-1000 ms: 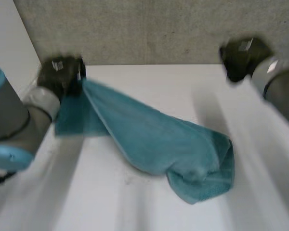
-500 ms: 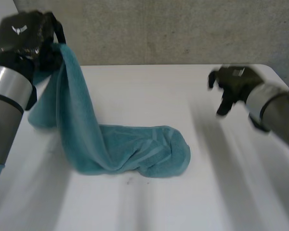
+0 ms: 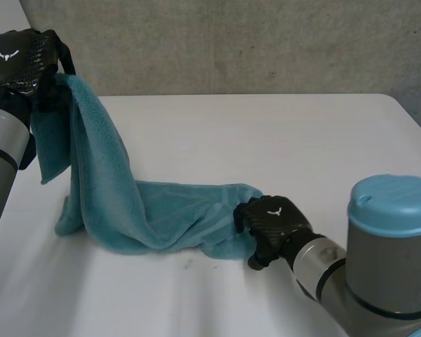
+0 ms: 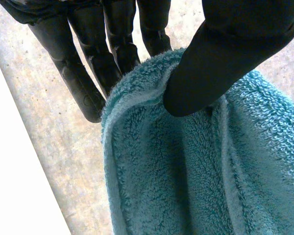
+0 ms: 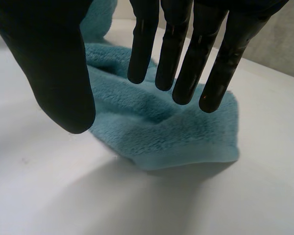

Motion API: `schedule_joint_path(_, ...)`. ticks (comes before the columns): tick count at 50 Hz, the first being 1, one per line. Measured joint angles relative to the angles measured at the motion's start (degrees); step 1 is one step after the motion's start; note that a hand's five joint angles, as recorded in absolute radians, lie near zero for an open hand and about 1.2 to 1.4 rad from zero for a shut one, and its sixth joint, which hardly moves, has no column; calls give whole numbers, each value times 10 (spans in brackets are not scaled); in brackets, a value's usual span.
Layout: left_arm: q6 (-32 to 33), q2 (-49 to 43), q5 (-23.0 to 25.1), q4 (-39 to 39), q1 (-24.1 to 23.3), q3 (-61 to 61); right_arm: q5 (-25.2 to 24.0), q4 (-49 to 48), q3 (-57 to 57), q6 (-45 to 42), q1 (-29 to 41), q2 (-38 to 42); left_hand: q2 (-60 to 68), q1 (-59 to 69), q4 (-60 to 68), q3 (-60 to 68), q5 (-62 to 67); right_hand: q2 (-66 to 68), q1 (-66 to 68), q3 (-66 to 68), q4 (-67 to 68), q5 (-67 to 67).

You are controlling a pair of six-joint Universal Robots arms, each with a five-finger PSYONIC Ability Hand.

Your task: Fold the laundry

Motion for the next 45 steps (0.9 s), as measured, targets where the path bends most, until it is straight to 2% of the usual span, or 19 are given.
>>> schedule_joint_path(20, -3, -9, 1, 3, 10, -19, 9, -38, -80, -8, 37, 129, 0, 0, 0, 0, 0, 7, 5, 7, 7, 8)
schedule_joint_path(35, -2, -18, 1, 6, 11, -24, 34, -71, -102, -66, 38, 160, 0, 0, 0, 0, 0, 37, 32, 36, 36, 34)
schedule_joint_path(45, -3, -22, 1, 6, 11, -25, 39, -69, -121, -72, 38, 177, 0, 0, 0, 0, 0, 48, 42, 48, 47, 44)
